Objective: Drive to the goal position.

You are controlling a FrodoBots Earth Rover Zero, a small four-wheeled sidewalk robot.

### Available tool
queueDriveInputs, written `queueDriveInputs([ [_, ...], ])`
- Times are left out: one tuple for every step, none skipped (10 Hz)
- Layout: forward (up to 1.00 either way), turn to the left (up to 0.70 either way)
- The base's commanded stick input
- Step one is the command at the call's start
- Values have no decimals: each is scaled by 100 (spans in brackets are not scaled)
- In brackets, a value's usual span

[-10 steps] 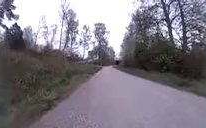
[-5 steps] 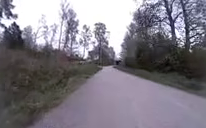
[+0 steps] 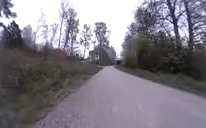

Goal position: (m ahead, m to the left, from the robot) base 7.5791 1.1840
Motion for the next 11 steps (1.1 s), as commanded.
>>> queueDriveInputs([
  [100,0],
  [100,0],
  [100,0],
  [100,0],
  [100,0],
  [100,0],
  [100,0],
  [100,0],
  [100,0],
  [100,0],
  [100,0],
])
